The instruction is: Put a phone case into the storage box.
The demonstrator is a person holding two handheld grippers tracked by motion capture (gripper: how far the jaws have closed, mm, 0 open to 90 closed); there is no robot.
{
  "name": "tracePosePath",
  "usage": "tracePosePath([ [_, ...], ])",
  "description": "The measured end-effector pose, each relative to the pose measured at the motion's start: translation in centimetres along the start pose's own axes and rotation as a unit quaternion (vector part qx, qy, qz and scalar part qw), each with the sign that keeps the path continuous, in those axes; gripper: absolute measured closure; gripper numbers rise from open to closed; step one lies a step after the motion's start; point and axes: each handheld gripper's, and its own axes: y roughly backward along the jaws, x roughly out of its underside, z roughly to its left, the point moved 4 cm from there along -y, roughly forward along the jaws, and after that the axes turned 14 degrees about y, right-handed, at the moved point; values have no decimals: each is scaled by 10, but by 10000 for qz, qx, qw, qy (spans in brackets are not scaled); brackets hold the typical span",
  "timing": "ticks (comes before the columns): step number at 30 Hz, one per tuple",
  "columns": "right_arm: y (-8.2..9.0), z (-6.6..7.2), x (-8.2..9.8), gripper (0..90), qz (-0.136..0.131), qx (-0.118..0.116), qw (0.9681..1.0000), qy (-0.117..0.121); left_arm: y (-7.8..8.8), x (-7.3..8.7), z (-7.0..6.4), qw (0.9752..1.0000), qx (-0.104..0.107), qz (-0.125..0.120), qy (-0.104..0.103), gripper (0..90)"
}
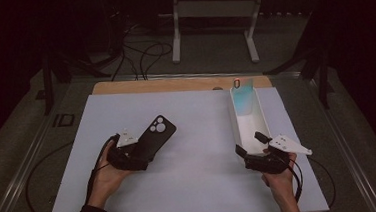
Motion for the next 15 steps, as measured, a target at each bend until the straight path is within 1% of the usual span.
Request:
tracePosePath([
  [1,0,0,0,98,-13,-9,10000,-13,1,-1,-1,10000,40,-20,1,160],
  [3,0,0,-1,98,-22,-44,10000,-78,3,-2,-3,9999,41,-108,-1,160],
  [9,0,2,-4,97,-24,-108,9999,-110,6,-3,-11,9995,77,-290,-70,160],
  [15,1,3,-10,97,-32,-144,9999,-69,10,-6,-17,9987,71,-486,-135,159],
])
